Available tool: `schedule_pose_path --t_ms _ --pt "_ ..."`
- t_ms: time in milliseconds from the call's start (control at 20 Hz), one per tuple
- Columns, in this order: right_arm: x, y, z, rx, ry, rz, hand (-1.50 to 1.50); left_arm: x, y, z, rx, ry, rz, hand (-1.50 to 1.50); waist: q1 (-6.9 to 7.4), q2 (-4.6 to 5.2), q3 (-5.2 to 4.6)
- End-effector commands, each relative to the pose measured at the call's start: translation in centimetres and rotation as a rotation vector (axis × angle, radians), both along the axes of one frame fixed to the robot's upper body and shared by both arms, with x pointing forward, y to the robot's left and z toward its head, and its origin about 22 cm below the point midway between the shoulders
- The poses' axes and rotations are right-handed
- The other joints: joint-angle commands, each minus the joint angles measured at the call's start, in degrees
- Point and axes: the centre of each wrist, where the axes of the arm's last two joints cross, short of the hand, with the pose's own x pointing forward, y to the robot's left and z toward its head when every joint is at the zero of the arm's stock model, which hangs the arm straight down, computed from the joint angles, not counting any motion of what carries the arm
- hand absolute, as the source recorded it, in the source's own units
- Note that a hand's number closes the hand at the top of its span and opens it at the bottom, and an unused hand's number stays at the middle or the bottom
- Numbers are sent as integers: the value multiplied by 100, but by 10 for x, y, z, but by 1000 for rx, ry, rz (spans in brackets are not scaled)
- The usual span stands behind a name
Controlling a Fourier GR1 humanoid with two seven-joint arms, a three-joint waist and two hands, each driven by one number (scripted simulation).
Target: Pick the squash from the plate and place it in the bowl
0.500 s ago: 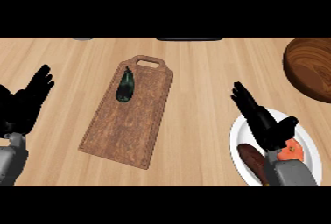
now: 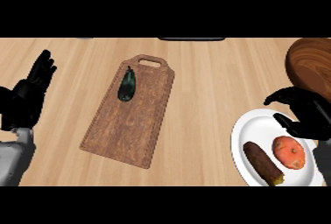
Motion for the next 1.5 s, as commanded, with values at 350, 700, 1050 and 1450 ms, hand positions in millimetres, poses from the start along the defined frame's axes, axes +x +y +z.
schedule_pose_path --t_ms 350,700,1050,1450 --pt "-9 -111 74 -49 -224 307 -150 -4 -40 -9 4 -39 -17 0 47 14 7" --pt "0 -85 134 -429 -252 418 -150 -5 -36 -15 18 -45 -17 0 128 20 -9" --pt "2 -52 146 -662 -296 551 -150 -7 -44 -11 9 -43 -19 0 161 12 -20" --pt "-12 -33 109 -791 -276 723 -150 -15 -39 -12 26 -24 -11 0 104 -35 -31"
